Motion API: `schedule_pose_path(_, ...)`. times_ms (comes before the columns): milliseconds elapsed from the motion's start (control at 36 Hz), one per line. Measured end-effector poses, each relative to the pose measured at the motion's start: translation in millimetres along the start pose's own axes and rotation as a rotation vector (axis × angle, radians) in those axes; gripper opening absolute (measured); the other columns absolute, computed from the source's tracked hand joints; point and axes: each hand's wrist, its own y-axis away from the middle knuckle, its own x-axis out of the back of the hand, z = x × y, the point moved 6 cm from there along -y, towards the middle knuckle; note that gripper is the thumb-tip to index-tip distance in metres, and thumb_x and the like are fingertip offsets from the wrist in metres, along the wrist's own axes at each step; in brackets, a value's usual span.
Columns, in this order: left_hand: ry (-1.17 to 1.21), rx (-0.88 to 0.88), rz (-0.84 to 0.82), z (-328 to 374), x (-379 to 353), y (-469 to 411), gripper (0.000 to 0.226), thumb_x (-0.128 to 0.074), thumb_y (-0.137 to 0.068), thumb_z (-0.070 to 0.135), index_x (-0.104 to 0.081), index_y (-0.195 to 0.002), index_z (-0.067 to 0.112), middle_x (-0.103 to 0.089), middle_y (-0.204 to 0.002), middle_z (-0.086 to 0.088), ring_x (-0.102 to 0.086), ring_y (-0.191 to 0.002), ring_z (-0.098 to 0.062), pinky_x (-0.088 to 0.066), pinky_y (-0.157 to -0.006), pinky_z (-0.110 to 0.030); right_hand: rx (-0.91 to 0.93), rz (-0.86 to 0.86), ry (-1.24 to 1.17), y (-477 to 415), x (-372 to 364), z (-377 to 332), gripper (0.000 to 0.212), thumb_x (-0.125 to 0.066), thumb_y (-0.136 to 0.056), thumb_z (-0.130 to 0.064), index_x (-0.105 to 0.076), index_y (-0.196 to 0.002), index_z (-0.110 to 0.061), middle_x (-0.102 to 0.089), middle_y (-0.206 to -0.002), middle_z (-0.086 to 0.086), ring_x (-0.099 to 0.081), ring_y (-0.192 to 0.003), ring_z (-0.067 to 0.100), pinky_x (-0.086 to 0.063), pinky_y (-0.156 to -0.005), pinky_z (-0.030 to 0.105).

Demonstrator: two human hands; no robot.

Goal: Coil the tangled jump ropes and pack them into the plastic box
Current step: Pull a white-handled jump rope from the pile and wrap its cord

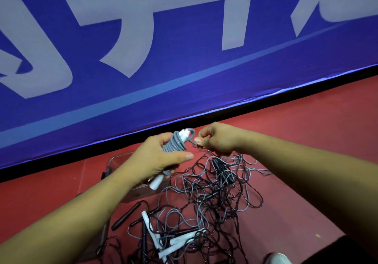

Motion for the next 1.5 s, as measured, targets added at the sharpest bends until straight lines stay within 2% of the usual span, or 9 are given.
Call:
schedule_pose_path(222,-0.035,0.141,0.222,-24,39,-14,0.031,-0.079,-0.079,0.006,-0.065,-0.102,0.023,-0.056,-0.053,-0.004,-0.047,-0.045,-0.021,-0.045,-0.045,-0.027,0.07,-0.125,-0.01,8,-21,-28,0.031,-0.055,-0.1,-0.031,-0.066,-0.079,-0.012,-0.041,-0.043,-0.008,-0.036,-0.037,0.008,-0.028,-0.045,0.021)
schedule_pose_path(389,-0.832,0.098,0.358,-27,50,-15,0.02,-0.072,-0.073,0.032,-0.053,-0.078,0.027,-0.06,-0.066,0.002,-0.059,-0.063,-0.022,-0.036,-0.051,-0.027,0.197,-0.056,0.356,16,-33,-72,0.03,-0.058,-0.096,-0.019,-0.068,-0.078,0.002,-0.038,-0.041,-0.002,-0.037,-0.035,0.009,-0.028,-0.039,0.018)
schedule_pose_path(528,-1.096,0.07,0.261,-33,32,-17,0.025,-0.069,-0.076,0.04,-0.057,-0.093,0.026,-0.065,-0.084,0.003,-0.063,-0.084,-0.028,-0.049,-0.066,-0.032,0.221,-0.08,0.574,28,-43,-81,0.027,-0.052,-0.08,-0.003,-0.043,-0.055,-0.008,-0.038,-0.051,0.004,-0.035,-0.047,0.021,-0.028,-0.044,0.025)
schedule_pose_path(722,-1.148,-0.015,-0.114,-29,8,-10,0.024,-0.068,-0.075,0.036,-0.044,-0.072,0.034,-0.052,-0.067,0.009,-0.05,-0.071,-0.019,-0.039,-0.062,-0.029,0.39,0.038,0.769,34,-33,-91,0.019,-0.058,-0.091,-0.027,-0.073,-0.094,-0.017,-0.065,-0.079,0.001,-0.053,-0.072,0.021,-0.041,-0.062,0.028)
schedule_pose_path(944,-0.682,-0.223,-0.038,-3,10,2,0.021,-0.071,-0.062,0.025,-0.052,-0.07,0.028,-0.048,-0.054,0.011,-0.037,-0.049,-0.007,-0.029,-0.048,-0.022,0.343,0.064,0.14,23,6,-68,0.019,-0.065,-0.094,-0.029,-0.071,-0.076,-0.025,-0.064,-0.06,-0.02,-0.056,-0.058,-0.007,-0.041,-0.064,0.014)
schedule_pose_path(1028,-0.552,-0.221,-0.017,4,10,7,0.016,-0.066,-0.061,0.023,-0.054,-0.07,0.029,-0.045,-0.052,0.01,-0.034,-0.048,-0.006,-0.029,-0.047,-0.021,0.29,0.014,-0.005,23,1,-64,0.031,-0.061,-0.096,-0.03,-0.065,-0.067,-0.022,-0.041,-0.038,-0.012,-0.033,-0.037,0.004,-0.03,-0.046,0.02)
schedule_pose_path(1167,-0.153,-0.126,0.016,5,1,11,0.022,-0.079,-0.082,0.011,-0.058,-0.079,0.017,-0.054,-0.054,0.0,-0.047,-0.045,-0.012,-0.041,-0.046,-0.022,0.155,0.064,-0.272,9,1,-50,0.031,-0.065,-0.094,-0.031,-0.057,-0.072,-0.011,-0.025,-0.049,0.002,-0.019,-0.044,0.015,-0.017,-0.047,0.025)
schedule_pose_path(1333,0.335,-0.016,0.115,3,-11,3,0.064,-0.075,-0.066,0.056,-0.053,-0.111,0.016,-0.05,-0.055,-0.013,-0.046,-0.039,-0.019,-0.042,-0.041,-0.023,0.108,0.092,-0.362,4,-8,-45,0.032,-0.052,-0.1,-0.023,-0.047,-0.069,-0.015,-0.032,-0.051,0.002,-0.027,-0.041,0.014,-0.022,-0.045,0.023)
schedule_pose_path(1500,0.422,-0.101,0.187,12,-5,-1,0.036,-0.061,-0.081,0.049,-0.065,-0.112,0.031,-0.053,-0.067,-0.015,-0.049,-0.048,-0.022,-0.044,-0.044,-0.026,0.044,0.0,-0.623,5,-14,-42,0.033,-0.043,-0.105,-0.026,-0.034,-0.074,-0.021,-0.032,-0.053,0.0,-0.025,-0.042,0.011,-0.021,-0.043,0.02)
